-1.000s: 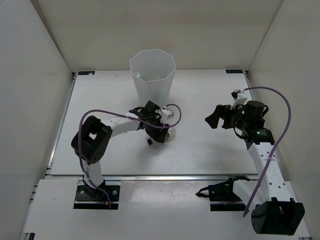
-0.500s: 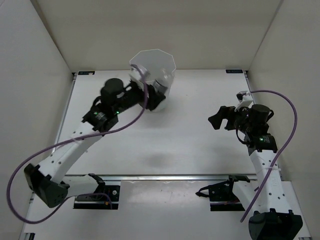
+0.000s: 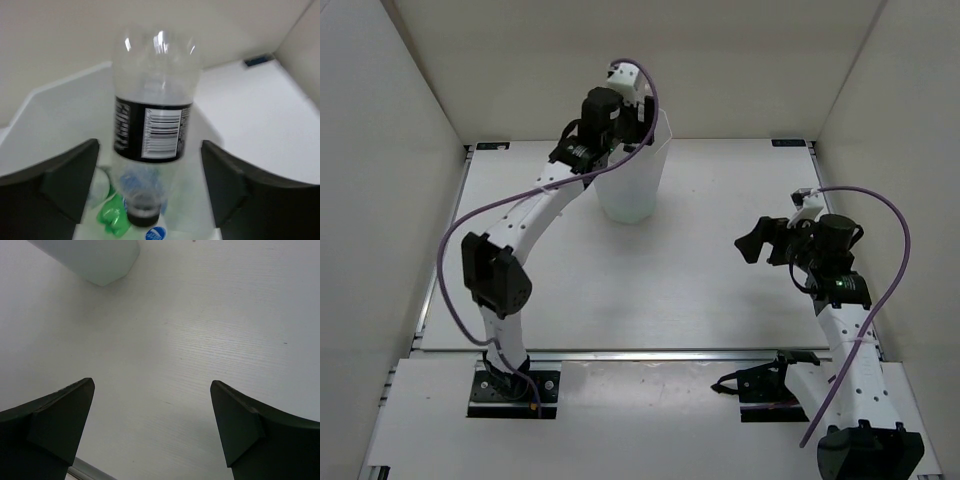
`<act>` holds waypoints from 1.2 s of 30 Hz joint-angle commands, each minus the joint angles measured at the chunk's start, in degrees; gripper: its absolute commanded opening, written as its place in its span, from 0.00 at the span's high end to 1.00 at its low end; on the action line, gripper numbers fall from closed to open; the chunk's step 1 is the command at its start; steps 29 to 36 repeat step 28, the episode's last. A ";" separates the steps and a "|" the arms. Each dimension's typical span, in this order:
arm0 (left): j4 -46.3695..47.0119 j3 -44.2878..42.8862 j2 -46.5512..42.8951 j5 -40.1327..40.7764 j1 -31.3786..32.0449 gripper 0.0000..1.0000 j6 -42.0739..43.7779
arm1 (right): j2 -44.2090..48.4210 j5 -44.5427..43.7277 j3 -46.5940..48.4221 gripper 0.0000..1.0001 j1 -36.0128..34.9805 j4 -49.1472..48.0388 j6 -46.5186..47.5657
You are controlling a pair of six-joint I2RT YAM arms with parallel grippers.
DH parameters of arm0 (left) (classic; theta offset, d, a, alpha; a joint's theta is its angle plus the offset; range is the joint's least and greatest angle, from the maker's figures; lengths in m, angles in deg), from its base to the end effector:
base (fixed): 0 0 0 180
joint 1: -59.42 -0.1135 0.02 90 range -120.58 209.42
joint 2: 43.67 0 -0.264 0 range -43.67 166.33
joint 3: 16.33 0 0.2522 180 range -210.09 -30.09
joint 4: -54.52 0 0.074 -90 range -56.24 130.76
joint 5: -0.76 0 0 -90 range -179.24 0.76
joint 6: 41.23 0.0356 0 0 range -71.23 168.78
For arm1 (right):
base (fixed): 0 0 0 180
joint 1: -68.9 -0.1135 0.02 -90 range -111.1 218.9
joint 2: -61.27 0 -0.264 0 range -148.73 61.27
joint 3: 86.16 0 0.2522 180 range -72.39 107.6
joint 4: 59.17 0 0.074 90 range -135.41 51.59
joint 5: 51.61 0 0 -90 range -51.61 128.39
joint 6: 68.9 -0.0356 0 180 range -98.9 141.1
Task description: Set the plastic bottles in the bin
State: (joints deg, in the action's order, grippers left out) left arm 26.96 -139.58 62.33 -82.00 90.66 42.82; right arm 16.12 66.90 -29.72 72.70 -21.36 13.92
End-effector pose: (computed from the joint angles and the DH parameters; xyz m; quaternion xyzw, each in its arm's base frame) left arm 0.3795 -0.2250 0.4225 0.1283 0.7565 -0.1580 0.6215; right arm 0.1761 0.0053 0.3030 -0.0501 0.8329 0.2244 0.5035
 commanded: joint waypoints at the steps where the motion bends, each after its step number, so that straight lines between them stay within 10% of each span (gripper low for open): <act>1: -9.66 -8.35 -1.23 5.77 0.31 0.01 0.77 | 1.73 -1.70 0.56 0.01 1.21 -1.12 -0.29; 9: -19.84 -7.23 -10.35 8.66 -0.57 0.01 -6.68 | 1.46 -9.61 3.90 0.01 1.31 4.15 -0.38; 18: -34.42 40.11 -49.09 8.99 -20.69 0.01 -24.10 | -4.94 -13.22 9.35 0.01 8.06 14.43 0.16; 23: -47.36 42.78 -52.12 16.30 -19.20 0.01 -25.86 | -7.94 -17.68 11.90 0.01 6.24 17.60 0.24; 36: -46.23 43.93 -54.32 15.70 -19.11 0.01 -27.09 | -8.21 -19.82 13.31 0.01 5.34 17.17 -0.82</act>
